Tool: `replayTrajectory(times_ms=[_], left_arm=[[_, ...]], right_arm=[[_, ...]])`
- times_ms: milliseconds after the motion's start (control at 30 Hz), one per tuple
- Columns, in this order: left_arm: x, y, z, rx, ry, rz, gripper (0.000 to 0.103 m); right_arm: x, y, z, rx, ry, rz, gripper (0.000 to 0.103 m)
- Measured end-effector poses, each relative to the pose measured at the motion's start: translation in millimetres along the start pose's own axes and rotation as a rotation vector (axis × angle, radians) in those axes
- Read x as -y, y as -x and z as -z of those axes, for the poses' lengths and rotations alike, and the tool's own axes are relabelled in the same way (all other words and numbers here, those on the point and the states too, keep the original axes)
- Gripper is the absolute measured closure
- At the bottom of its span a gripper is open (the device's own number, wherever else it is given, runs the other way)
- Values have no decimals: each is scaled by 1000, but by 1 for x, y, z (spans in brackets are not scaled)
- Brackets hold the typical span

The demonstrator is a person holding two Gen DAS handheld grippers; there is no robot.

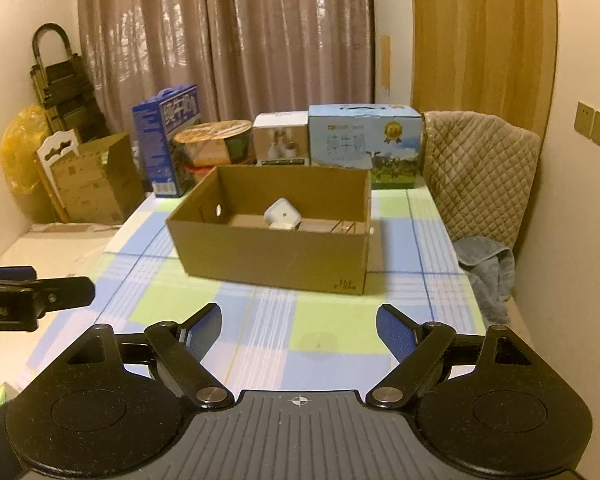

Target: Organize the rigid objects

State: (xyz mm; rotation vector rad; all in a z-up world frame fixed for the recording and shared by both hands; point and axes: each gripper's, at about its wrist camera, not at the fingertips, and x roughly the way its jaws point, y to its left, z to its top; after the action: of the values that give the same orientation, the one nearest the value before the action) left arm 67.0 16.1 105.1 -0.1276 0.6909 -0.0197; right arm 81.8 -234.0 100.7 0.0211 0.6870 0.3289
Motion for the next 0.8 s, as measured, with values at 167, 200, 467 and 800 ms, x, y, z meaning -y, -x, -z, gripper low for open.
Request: replayTrajectory(times_ms=[167,200,467,800], left_arm=[[3,4,16,-6,-16,-38,1],[3,4,19,-10,-21,-46,1],[2,3,33,-39,-13,-50,1],[-1,2,41,-32,-31,-56,1]], right_arm=[[1,5,20,-4,-6,3,21],[3,5,23,-10,-10,9,21],[3,7,41,-30,-14,16,21],[-1,4,49,-45,-24,16,21]])
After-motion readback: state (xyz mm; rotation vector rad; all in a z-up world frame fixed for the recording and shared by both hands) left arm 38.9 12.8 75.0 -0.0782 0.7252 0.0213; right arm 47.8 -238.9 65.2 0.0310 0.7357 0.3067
